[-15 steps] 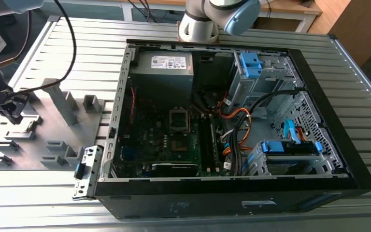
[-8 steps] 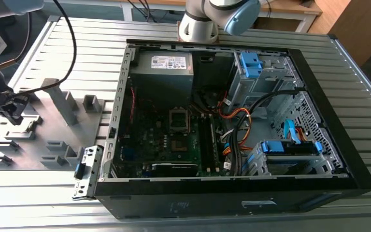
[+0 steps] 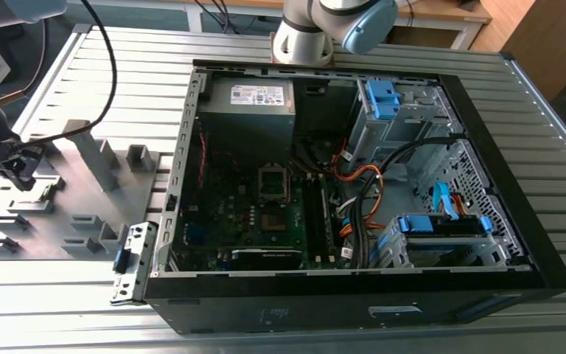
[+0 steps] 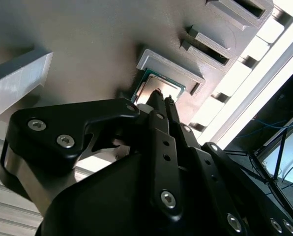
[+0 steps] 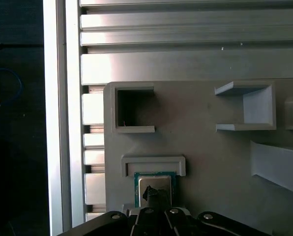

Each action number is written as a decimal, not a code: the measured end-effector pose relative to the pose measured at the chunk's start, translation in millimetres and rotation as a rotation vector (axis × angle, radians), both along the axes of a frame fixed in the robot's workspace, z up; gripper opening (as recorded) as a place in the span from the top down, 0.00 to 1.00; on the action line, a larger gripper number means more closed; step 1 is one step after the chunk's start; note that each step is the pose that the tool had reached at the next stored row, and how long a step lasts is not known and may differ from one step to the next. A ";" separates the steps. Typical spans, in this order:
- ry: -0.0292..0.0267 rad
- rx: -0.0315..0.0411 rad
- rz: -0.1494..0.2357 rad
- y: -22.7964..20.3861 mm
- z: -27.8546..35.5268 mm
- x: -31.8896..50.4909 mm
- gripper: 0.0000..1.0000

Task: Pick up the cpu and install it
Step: 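Pick up the cpu and move it towards the insertion slot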

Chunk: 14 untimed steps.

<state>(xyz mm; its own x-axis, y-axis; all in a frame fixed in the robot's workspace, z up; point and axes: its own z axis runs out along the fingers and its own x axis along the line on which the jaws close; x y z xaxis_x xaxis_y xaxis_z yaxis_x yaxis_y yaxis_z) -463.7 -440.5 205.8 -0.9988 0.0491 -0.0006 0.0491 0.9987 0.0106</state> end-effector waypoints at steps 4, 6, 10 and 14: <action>0.0001 0.0000 0.000 0.0 0.0 0.0 0.71; 0.0000 0.0000 0.000 0.0 -0.1 0.0 0.65; 0.0000 0.0000 0.000 0.0 -0.1 0.0 0.47; -0.0005 0.0004 0.000 0.0 -1.3 0.1 0.41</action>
<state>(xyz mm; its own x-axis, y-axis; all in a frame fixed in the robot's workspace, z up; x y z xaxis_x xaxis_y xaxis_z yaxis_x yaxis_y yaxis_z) -463.6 -440.5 204.5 -0.9988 0.0490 -0.0011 0.0490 0.9987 0.0110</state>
